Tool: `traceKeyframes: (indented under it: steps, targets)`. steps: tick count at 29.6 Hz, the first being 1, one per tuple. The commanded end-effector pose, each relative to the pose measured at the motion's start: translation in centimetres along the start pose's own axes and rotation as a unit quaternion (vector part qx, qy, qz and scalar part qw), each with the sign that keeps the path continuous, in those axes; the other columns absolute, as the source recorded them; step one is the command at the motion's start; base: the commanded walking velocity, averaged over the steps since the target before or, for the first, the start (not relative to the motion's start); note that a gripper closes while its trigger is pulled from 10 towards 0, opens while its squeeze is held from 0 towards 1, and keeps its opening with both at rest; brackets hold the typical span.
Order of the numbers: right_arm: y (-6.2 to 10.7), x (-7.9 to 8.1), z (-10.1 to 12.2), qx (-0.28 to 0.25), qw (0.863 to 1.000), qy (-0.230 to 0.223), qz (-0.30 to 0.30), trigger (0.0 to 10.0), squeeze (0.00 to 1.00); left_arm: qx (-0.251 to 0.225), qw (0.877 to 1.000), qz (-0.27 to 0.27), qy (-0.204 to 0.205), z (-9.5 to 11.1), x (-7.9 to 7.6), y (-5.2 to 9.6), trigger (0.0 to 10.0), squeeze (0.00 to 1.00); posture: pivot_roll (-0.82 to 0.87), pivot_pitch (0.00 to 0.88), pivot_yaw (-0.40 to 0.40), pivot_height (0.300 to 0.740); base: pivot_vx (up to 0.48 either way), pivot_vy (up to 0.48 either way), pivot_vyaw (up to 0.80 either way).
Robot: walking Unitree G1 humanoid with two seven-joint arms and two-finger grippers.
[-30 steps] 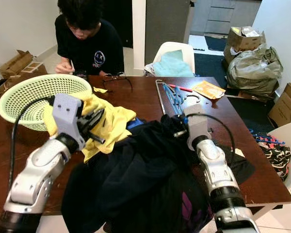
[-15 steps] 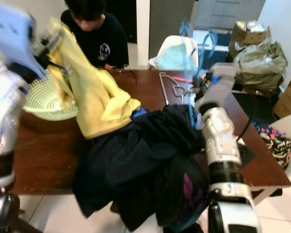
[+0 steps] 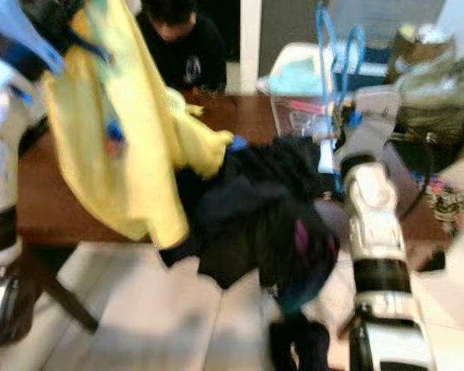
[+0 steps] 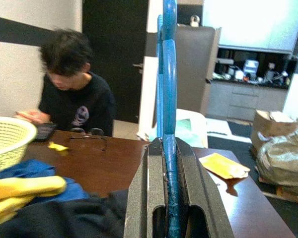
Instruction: Hang hanger
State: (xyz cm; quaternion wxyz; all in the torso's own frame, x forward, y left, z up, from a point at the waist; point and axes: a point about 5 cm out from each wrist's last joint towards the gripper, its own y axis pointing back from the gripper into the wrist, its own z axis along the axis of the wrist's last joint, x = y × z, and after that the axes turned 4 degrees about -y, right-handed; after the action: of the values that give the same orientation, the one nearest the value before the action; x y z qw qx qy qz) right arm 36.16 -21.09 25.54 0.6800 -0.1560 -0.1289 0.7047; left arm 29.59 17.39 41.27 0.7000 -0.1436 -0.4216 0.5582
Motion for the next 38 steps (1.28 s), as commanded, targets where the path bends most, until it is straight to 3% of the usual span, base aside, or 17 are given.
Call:
traceKeyframes:
  steps: [1, 4, 8, 11, 15, 19, 24, 32, 38]
  targets:
    - [-0.3, -0.1, 0.2, 0.001, 1.0, -0.013, -0.005, 10.0, 0.0, -0.032, 0.999, -0.002, 0.011, 1.6, 0.0, -0.7, 10.0, 0.0, 0.03, 0.0, 0.009, 0.74, -0.281, 0.0, -0.8]
    - [-0.3, -0.7, 0.0, 0.006, 1.0, -0.019, -0.022, 10.0, 0.0, -0.031, 0.999, -0.013, 0.036, 1.3, -0.8, -1.1, 10.0, 0.0, 0.03, 0.0, 0.013, 0.74, -0.398, 0.0, -0.8]
    - [-0.3, -0.8, 0.0, 0.007, 1.0, -0.017, -0.025, 10.0, 0.0, -0.027, 0.999, -0.017, 0.041, 1.0, -1.1, -1.1, 10.0, 0.0, 0.03, 0.0, 0.013, 0.74, -0.398, 0.0, -0.8]
    - [-0.2, -0.9, 0.0, 0.007, 0.999, -0.015, -0.029, 10.0, 0.0, -0.023, 0.998, -0.02, 0.046, 0.8, -1.4, -1.1, 10.0, 0.0, 0.02, 0.0, 0.018, 0.74, 0.277, 0.0, -0.8]
    - [0.0, -1.6, 0.0, 0.008, 0.999, -0.016, -0.048, 10.0, 0.0, -0.013, 0.996, -0.032, 0.077, 0.0, -2.7, -1.3, 10.0, 0.0, 0.02, 0.0, 0.025, 0.74, -0.366, 0.0, -0.8]
    - [0.1, -1.7, 0.0, 0.008, 0.999, -0.015, -0.052, 10.0, 0.0, -0.013, 0.995, -0.037, 0.087, -0.1, -3.1, -1.4, 10.0, 0.0, 0.02, 0.0, 0.033, 0.74, -0.397, 0.0, -0.8]
    - [0.4, -2.2, -0.1, 0.008, 0.998, -0.014, -0.067, 10.0, 0.0, -0.005, 0.99, -0.059, 0.127, -0.7, -5.3, -1.6, 10.0, 0.0, 0.01, 0.0, 0.043, 0.74, -0.371, 0.0, -0.8]
    - [0.6, -2.7, -0.2, 0.013, 0.996, -0.007, -0.084, 10.0, 0.0, 0.012, 0.985, -0.07, 0.155, -1.8, -6.9, -1.3, 10.0, 0.0, 0.0, 0.0, 0.048, 0.74, -0.338, 0.0, -0.8]
    - [0.9, -2.7, -1.0, 0.036, 0.996, 0.004, -0.085, 10.0, 0.0, 0.057, 0.978, -0.085, 0.183, -4.3, -9.0, -0.3, 10.0, 0.0, 0.0, 0.0, 0.05, 0.74, -0.292, 0.0, -0.8]
